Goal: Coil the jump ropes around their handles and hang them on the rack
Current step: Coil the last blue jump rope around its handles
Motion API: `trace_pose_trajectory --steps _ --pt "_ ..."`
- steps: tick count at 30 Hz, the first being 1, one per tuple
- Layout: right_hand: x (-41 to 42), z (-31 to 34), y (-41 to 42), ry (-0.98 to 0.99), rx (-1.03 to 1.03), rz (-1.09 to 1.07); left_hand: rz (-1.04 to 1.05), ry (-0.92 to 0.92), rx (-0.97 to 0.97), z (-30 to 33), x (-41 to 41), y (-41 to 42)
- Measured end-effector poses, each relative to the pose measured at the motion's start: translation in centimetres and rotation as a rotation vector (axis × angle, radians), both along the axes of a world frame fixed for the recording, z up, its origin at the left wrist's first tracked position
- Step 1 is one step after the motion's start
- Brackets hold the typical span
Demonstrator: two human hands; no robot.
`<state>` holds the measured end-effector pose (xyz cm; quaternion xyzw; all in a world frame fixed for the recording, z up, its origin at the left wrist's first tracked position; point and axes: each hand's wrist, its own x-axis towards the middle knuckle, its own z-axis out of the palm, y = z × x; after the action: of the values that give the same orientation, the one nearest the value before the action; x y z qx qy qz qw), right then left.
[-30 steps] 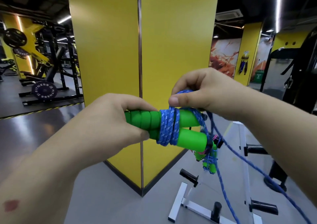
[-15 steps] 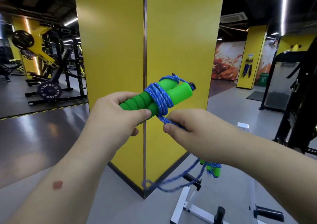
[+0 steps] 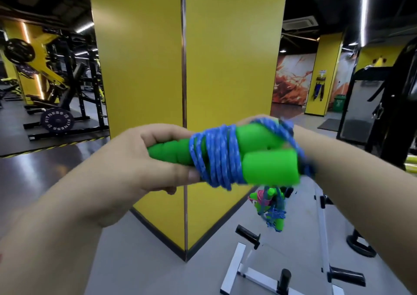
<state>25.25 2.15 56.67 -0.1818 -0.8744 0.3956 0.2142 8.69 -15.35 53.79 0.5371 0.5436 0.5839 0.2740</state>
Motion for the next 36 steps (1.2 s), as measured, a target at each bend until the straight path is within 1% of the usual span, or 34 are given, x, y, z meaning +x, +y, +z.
trace_pose_trajectory --steps 2,3,4,6,8,10,11,13,14,16,18,21,24,26,28,30,32,34,35,36 --pt "-0.2 -1.4 -0.1 -0.072 -0.125 0.031 -0.038 -0.214 0.048 -0.1 -0.5 0.2" --pt "-0.5 -2.0 -0.3 -0.104 -0.147 0.031 -0.012 -0.281 0.057 -0.2 -0.5 0.5" --pt "-0.7 -2.4 -0.6 -0.133 -0.112 0.003 0.056 -0.326 0.059 -0.4 -0.5 0.9" --pt "-1.0 -2.7 -1.8 -0.208 0.115 -0.086 0.267 -0.32 0.079 -0.8 -0.3 1.9" --pt "-0.8 -2.7 -3.4 -0.289 0.386 -0.11 0.508 -0.175 0.124 -1.3 -0.2 2.6" --pt "-0.3 -2.4 -4.9 -0.317 0.671 -0.105 0.702 0.099 0.136 -1.7 -0.2 3.0" --pt "-0.1 -2.0 -5.6 -0.297 0.779 -0.116 0.754 0.242 0.119 -1.8 -0.1 3.0" --pt "0.3 -0.8 -6.2 -0.22 0.865 -0.143 0.767 0.447 0.054 -1.9 0.5 2.8" --pt "0.5 -0.1 -6.2 -0.191 0.878 -0.154 0.739 0.509 0.02 -2.0 0.7 2.8" --pt "0.6 1.0 -5.7 -0.149 0.883 -0.156 0.621 0.572 -0.017 -2.1 1.1 2.7" --pt "0.6 1.5 -4.8 -0.117 0.865 -0.141 0.49 0.591 -0.044 -2.0 1.5 2.6" --pt "0.4 1.3 -3.5 -0.065 0.822 -0.096 0.367 0.626 -0.102 -1.7 1.6 2.3" --pt "0.5 0.6 -2.9 0.028 0.689 -0.036 0.304 0.611 -0.141 -1.3 1.3 2.0" --pt "0.5 0.0 -2.9 0.072 0.633 0.021 0.286 0.658 -0.174 -1.3 1.2 2.2" --pt "0.4 -0.4 -2.8 0.078 0.572 0.057 0.264 0.707 -0.167 -1.6 1.5 2.5" --pt "0.1 -0.6 -2.3 0.087 0.432 0.053 0.263 0.711 -0.106 -1.9 1.7 2.7" --pt "-0.1 -0.9 -1.3 0.103 0.216 0.027 0.27 0.637 -0.053 -2.2 1.4 2.7" --pt "-0.1 -1.4 -0.6 0.096 -0.048 0.043 0.222 0.502 -0.041 -2.6 0.9 2.7" --pt "-0.1 -1.7 -0.4 0.085 -0.154 0.068 0.166 0.421 -0.037 -2.7 0.8 2.8" --pt "-0.2 -2.0 -0.4 0.081 -0.213 0.081 0.107 0.334 -0.032 -2.9 0.7 2.9"
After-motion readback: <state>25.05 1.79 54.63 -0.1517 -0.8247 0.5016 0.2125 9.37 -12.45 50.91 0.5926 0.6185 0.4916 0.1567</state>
